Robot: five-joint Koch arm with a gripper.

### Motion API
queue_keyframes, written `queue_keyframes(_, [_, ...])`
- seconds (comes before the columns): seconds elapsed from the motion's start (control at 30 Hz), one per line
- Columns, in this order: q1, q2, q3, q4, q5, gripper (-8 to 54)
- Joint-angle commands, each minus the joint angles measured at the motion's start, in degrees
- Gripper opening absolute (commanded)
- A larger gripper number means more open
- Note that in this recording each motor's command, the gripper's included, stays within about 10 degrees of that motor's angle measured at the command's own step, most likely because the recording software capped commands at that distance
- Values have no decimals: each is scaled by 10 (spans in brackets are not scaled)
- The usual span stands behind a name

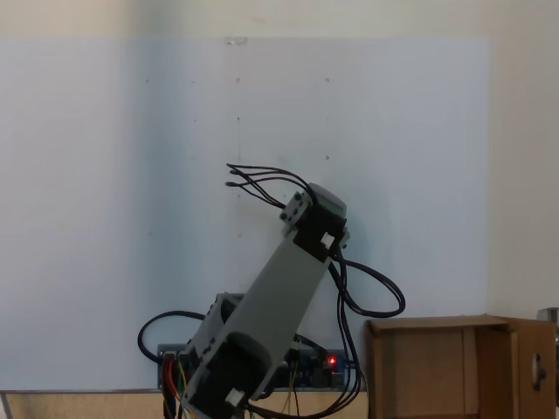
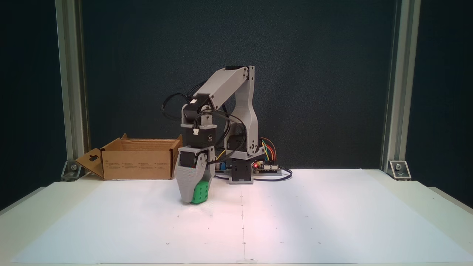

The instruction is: Grasp a green dice and put it in the bin.

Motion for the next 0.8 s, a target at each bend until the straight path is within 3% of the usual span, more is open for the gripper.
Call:
queue_keyframes(0.0, [1,23,-69,40,45,116])
queue_keyframes(0.33, [48,22,-422,313,58,116])
queue_keyframes(0.77, [310,22,-529,326,-6,116])
